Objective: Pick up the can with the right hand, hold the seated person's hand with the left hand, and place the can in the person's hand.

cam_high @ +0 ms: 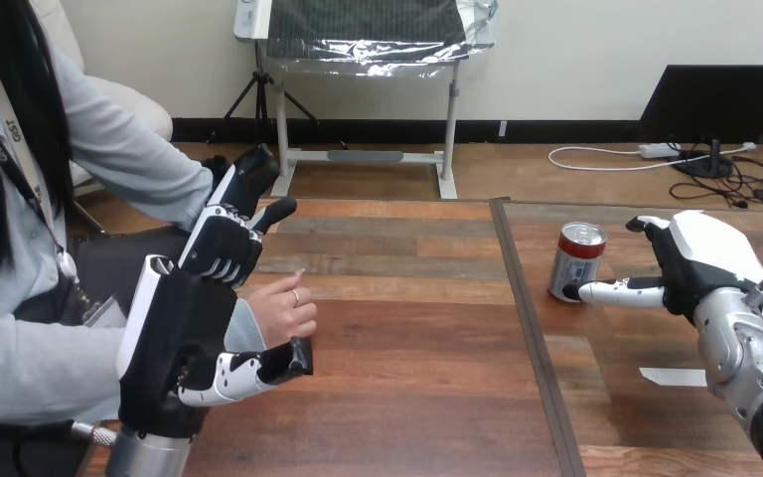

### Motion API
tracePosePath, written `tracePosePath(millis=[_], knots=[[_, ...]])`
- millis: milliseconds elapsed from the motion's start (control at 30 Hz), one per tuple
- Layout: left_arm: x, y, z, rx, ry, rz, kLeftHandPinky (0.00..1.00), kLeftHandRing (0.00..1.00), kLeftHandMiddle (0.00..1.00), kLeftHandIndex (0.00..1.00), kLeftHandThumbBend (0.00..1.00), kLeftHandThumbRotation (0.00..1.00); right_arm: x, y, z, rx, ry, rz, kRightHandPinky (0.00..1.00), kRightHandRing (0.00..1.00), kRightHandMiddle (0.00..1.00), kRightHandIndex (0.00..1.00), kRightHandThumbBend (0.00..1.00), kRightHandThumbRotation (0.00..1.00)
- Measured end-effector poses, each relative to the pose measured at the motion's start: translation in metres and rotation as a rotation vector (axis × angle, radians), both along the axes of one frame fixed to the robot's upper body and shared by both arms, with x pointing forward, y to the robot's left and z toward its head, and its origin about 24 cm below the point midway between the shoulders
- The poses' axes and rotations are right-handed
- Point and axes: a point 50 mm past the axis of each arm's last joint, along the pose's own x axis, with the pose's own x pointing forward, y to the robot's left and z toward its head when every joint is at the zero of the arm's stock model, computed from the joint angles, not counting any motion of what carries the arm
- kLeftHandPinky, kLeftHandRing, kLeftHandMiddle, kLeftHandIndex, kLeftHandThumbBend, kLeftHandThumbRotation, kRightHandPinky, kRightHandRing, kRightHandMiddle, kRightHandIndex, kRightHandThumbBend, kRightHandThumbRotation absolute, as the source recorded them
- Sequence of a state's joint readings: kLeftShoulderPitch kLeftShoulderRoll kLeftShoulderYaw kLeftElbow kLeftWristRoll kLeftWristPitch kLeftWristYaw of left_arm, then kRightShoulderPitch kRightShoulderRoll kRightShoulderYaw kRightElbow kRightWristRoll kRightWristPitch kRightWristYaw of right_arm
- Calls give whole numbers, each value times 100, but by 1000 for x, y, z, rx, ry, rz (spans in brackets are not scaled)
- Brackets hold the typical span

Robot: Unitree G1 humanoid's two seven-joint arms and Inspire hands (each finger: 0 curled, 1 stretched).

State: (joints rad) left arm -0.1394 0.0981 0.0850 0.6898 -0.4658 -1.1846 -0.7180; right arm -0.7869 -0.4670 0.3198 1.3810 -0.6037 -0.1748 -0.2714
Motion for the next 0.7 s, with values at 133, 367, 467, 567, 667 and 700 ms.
tracePosePath(millis=[133,367,467,567,667,700], knots=[[0,0,0,1,-2,0,89,97,98,94,100,51,0,0,0,-1,1,0,91,96,92,90,100,68],[0,-1,0,-1,-3,0,89,97,98,93,100,50,0,0,0,2,7,-5,92,96,92,91,100,66],[0,-1,0,-1,-3,0,89,98,98,93,100,50,0,-1,-1,12,10,-9,92,95,91,91,100,66],[0,-1,0,-1,-3,0,89,97,98,93,100,51,0,-1,-1,31,11,-18,92,95,92,91,100,64],[0,-1,0,-1,-3,0,89,97,98,93,100,51,0,-1,0,69,8,-36,92,96,92,92,100,62],[0,-1,0,-1,-3,0,89,97,98,93,100,51,0,-2,0,86,6,-44,92,96,92,92,100,61]])
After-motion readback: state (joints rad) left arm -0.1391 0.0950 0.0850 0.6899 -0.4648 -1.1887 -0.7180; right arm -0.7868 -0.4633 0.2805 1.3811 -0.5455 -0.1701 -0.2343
